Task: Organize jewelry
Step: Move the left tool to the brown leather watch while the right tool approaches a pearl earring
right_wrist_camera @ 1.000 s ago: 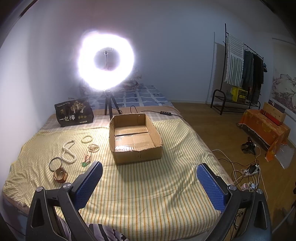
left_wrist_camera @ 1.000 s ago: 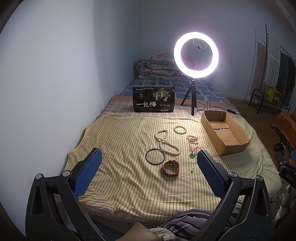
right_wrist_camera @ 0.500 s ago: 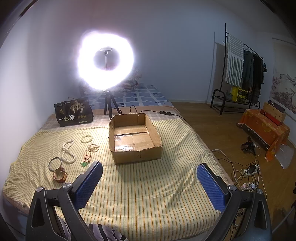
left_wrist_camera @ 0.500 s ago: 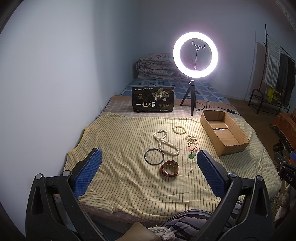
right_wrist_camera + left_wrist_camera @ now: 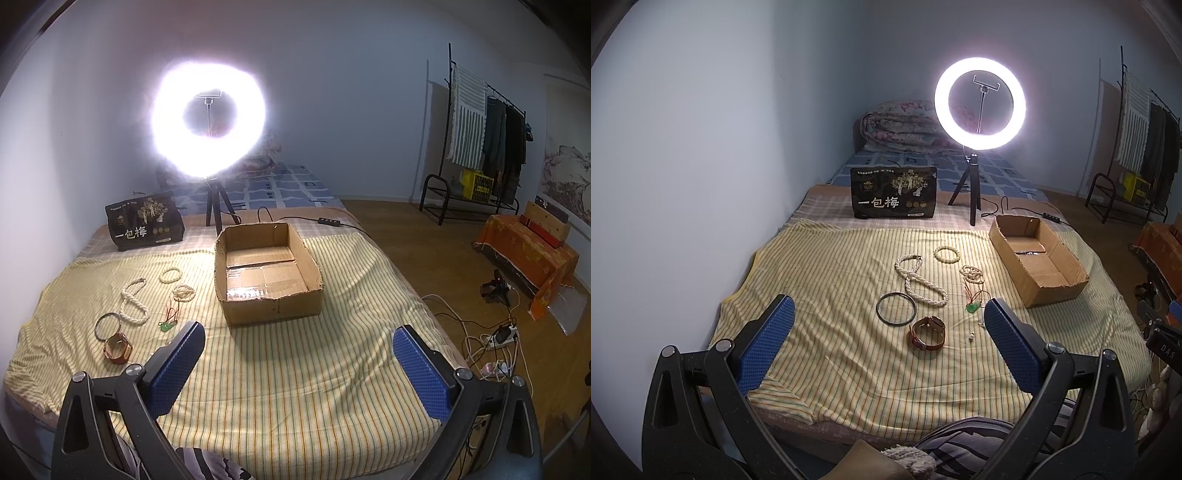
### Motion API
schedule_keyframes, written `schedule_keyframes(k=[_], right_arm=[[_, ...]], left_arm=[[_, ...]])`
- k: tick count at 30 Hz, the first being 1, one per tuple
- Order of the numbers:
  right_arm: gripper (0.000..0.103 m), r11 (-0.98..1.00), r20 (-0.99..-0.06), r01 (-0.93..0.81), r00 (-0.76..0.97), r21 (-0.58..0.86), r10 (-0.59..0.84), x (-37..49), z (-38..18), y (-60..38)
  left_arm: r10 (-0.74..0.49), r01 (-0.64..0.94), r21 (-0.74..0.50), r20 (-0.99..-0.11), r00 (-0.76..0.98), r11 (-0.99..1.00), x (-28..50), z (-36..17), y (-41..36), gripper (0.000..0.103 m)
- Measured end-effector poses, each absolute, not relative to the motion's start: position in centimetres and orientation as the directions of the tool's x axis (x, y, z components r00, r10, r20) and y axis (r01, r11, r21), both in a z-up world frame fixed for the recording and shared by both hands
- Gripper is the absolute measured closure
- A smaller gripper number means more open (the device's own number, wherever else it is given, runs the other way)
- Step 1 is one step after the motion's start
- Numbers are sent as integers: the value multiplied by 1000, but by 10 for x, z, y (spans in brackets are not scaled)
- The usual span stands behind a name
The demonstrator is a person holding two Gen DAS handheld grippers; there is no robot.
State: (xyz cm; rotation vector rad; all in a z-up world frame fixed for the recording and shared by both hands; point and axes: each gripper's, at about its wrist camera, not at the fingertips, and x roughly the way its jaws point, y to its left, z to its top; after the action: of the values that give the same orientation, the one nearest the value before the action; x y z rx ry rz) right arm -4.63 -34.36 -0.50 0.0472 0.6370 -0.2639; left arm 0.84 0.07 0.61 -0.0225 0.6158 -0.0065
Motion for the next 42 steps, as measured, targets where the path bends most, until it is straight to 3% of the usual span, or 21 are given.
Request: schedule_keyframes(k=[22,34,42], right_arm=[[0,979,-660,182,726,-86,-194,12,-31,-339],[1,997,-711,-65,703,-45,13,57,-62,-314],[4,960,-762,-240,645,-145,46,81,-82,-279]], left_arm=[[14,-60,-35,-747,664,998,75,-57,34,0],[-67,11,-74,-810,583,997,101,-99,43,0],[-12,4,-12,-837,547,1000,114,-116,38,0]])
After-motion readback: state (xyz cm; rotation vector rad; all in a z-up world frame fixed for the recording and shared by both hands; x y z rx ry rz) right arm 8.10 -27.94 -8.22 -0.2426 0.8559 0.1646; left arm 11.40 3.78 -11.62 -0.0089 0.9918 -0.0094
